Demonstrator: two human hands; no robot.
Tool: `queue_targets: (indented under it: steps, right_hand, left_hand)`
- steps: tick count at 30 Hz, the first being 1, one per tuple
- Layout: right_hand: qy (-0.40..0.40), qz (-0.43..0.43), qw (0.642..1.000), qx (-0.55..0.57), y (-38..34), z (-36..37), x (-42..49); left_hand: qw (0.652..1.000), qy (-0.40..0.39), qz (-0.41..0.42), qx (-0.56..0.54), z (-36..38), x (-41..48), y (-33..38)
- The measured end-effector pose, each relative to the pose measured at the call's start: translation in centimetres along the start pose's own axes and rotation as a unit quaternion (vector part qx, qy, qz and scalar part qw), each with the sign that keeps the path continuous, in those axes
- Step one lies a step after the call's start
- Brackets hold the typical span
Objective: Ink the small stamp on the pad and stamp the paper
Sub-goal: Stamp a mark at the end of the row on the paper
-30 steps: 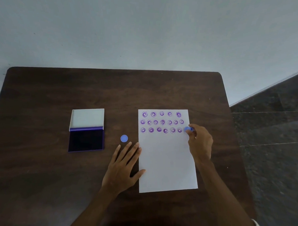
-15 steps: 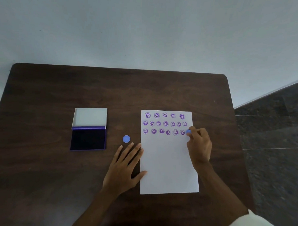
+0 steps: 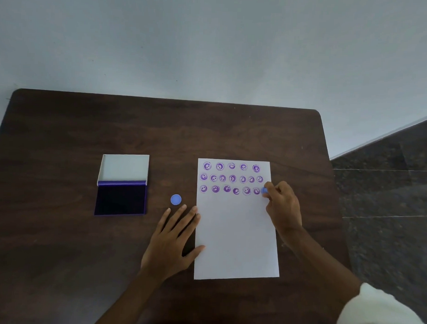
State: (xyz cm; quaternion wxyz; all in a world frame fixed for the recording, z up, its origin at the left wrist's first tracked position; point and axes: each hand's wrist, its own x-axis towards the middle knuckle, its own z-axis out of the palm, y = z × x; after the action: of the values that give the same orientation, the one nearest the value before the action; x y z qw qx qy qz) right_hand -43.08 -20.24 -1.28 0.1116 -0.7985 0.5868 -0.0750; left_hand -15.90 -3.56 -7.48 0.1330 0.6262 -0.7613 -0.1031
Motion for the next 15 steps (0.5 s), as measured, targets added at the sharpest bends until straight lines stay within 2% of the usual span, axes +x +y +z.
queue_targets:
  steps: [3,5,9,12,15]
  right_hand:
    - [-0.008,0.016,1.0,0.007,-0.5,-0.3,-0.2]
    - [0.01,0.046,0.997,0.056,-0.8,-0.3,-0.2]
    - [0.113,0.115,0.972,0.169,-0.6,-1.3,0.1]
    - [0.154,0.131,0.965,0.17,0.0,-2.6,0.5]
    - [0.153,0.134,0.965,0.164,0.5,-3.0,0.7]
  left_hand:
    - [1.0,-0.001,0.002,-0.001,-0.2,0.0,0.0]
    - [1.0,-0.005,0.001,-0.003,-0.3,0.1,0.0]
    - [1.0,-0.011,-0.002,-0.001,-0.5,0.2,0.0]
    - [1.0,-0.014,-0.004,-0.001,-0.5,0.1,0.0]
    - [1.0,-0.017,-0.005,-0.004,-0.6,0.1,0.0]
